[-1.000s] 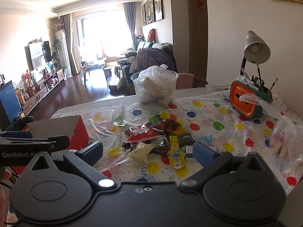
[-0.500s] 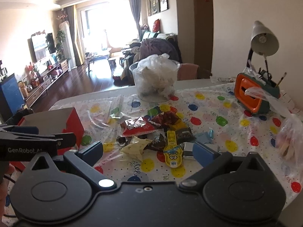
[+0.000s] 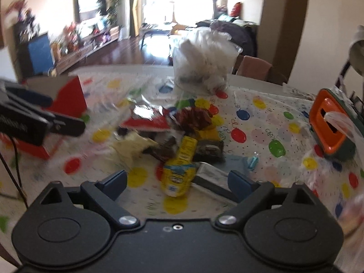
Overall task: Organize snacks
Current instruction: 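Grasp the silver foil bar with the right tool while the left tool grasps the cream pouch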
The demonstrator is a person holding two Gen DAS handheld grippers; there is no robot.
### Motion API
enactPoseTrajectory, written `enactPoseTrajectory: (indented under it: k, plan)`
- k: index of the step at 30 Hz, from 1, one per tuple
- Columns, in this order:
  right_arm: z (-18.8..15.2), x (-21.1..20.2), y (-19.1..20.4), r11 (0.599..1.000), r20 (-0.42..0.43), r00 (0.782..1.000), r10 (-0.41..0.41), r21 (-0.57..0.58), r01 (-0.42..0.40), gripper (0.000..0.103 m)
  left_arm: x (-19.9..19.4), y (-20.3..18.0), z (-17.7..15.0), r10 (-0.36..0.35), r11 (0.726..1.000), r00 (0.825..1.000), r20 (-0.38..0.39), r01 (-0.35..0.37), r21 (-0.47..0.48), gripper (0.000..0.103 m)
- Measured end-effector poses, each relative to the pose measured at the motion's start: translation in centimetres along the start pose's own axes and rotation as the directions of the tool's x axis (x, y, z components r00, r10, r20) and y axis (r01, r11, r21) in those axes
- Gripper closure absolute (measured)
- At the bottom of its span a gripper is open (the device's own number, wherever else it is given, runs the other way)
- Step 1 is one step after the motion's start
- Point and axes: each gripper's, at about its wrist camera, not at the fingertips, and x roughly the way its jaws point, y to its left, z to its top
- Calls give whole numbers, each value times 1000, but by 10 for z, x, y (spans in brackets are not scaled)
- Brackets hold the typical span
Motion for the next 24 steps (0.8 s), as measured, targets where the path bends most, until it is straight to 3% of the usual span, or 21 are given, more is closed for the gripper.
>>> enactPoseTrajectory:
  k: [6,13,18,24]
  plan:
    - [-7,48,-37,988,-76,997,30,-147,-41,15,46,-7,12,37,999,997,-74,-38,-9,3]
    - [-16,87,-51,924,-141,990,27,-375,-79,27,90,-7,19,73,997,985,-155,-76,-13,9]
    - [-18,102,-58,884,-178,982,60,-448,-135,30,113,-9,19,80,997,976,-203,-82,-1,12]
    - [-18,113,-59,848,-222,970,101,-490,-200,41,133,-13,23,79,997,966,-247,-74,27,15]
